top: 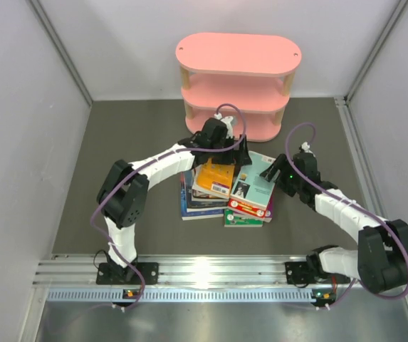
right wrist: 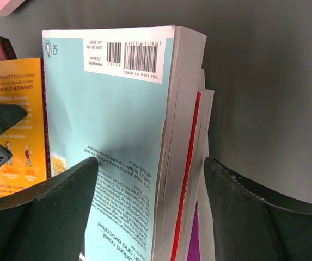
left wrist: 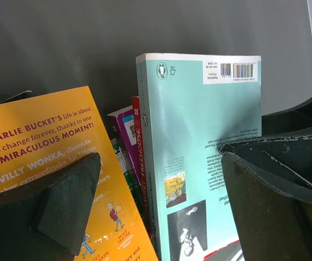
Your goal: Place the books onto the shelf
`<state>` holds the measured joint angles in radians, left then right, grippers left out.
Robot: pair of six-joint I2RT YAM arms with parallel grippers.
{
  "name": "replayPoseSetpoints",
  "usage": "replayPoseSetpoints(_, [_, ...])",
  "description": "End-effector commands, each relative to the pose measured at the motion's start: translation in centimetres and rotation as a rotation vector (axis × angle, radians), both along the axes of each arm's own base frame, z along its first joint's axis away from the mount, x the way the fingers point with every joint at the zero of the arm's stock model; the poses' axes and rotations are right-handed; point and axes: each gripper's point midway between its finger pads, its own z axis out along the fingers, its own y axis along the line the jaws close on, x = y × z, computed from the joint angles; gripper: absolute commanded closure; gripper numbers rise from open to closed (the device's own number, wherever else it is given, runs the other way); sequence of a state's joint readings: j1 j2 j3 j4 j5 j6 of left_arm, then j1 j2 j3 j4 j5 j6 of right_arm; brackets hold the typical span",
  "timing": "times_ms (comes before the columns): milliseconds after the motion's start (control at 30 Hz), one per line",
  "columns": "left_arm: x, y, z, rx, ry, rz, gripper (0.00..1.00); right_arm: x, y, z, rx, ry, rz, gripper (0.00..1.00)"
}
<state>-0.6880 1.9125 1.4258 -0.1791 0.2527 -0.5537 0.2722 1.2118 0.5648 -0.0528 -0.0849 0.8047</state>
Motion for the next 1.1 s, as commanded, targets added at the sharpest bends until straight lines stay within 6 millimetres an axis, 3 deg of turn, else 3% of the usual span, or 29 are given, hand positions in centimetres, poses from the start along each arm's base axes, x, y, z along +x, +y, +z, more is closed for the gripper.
replayPoseSetpoints(0, [-1.0,1.6,-2.5,0.149,0.074,-0.027,0.01,1.0,0.5,1.7,0.013,-0.044,0.015,0.21])
replayPoseSetpoints(33, [-0.1,1.1,-1.2,0.158,0.038,-0.040,0.01,0.9,0.5,1.6,0.012,-0.041,0.013,0.21])
replayPoseSetpoints(67, [0.4,1.2,-2.0,0.187,0.040,-0.041,0.01,0.9,0.5,1.9,0.011,-0.049,0.015,0.20])
replayPoseSetpoints(200, [1.7,0.4,-1.4,0.197,0.000,-0.067,0.01,0.5,0.5,2.1,0.009,-0.033,0.023,0.19])
replayPoseSetpoints(400, [1.8,0.3,-4.3,0.236,0.046,-0.099,0.01,0.2,0.4,2.3,0.006,-0.016,0.027,0.20])
replayPoseSetpoints(533, [0.0,-0.9,-6.2,0.184,0.146,-0.176,0.01,0.3,0.0,2.5,-0.013,-0.030,0.013,0.21])
replayPoseSetpoints(667, [-1.7,-2.0,-5.7,0.128,0.190,-0.206,0.01,0.4,-0.1,2.5,-0.021,-0.026,0.009,0.23])
replayPoseSetpoints(1067, [-9.8,-4.1,-3.8,0.065,0.242,-0.343,0.01,0.2,0.0,2.6,-0.031,-0.026,0.031,0.59])
